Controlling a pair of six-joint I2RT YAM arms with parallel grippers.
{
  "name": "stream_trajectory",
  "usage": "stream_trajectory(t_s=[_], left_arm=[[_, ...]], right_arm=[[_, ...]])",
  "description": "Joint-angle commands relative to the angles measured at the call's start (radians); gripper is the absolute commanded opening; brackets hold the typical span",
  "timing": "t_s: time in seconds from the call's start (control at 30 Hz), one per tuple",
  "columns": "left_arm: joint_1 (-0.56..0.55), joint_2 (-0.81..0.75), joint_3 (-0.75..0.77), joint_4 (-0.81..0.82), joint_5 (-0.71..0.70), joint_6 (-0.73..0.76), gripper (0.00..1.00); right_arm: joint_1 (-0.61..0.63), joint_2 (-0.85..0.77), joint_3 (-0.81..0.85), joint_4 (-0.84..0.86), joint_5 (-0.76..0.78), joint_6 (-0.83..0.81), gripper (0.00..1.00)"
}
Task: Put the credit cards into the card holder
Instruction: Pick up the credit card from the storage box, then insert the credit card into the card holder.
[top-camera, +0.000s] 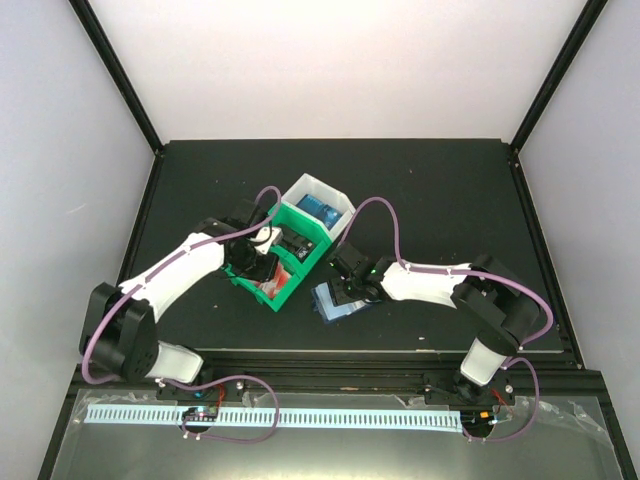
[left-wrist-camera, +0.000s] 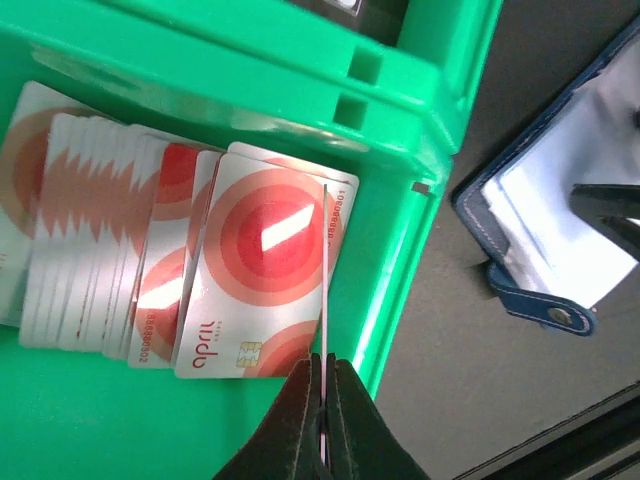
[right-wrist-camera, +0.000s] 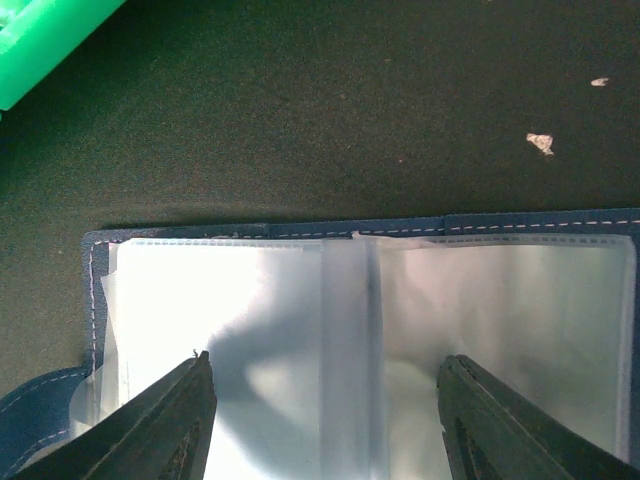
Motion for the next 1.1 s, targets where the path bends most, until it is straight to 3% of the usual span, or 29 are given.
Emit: stream_trajectory(t_s=[0.0, 0.23, 0.4, 0.6, 0.8, 0.93, 1.07], left_arm=[[-0.004, -0.066, 0.057, -0.063, -0.031, -0.020, 0.02], [-0.004, -0.166, 0.083, -0.058, -0.002, -0.061, 0.02], [-0.003, -0.258, 0.066, 0.070, 0.117, -0.162, 0.02], [-0.002, -0.344, 0.029, 0.282, 0.264, -0.405, 0.02], [-0.002, -0.386, -0.026, 0.551, 0.480, -0.621, 0.02], [-0.005, -0.382, -0.078, 0.683, 0.626, -0.747, 0.02], [-0.006, -0.410, -0.121, 0.795, 0.675, -0.861, 0.02]], right_arm=[[-0.002, 0.008, -0.002, -0.024, -0.007, 0.007, 0.63], [-0.007, -0.067, 0.035, -0.073, 0.001, 0.007, 0.64], [-0.047, -0.148, 0.057, -0.083, -0.060, -0.015, 0.68], [-0.172, -0.319, 0.034, -0.007, -0.328, -0.015, 0.72], [-0.225, -0.486, -0.056, 0.329, -0.707, 0.186, 0.78], [-0.224, -0.485, -0.048, 0.437, -0.796, 0.327, 0.76], [-0.223, -0.473, -0.024, 0.428, -0.810, 0.401, 0.66]])
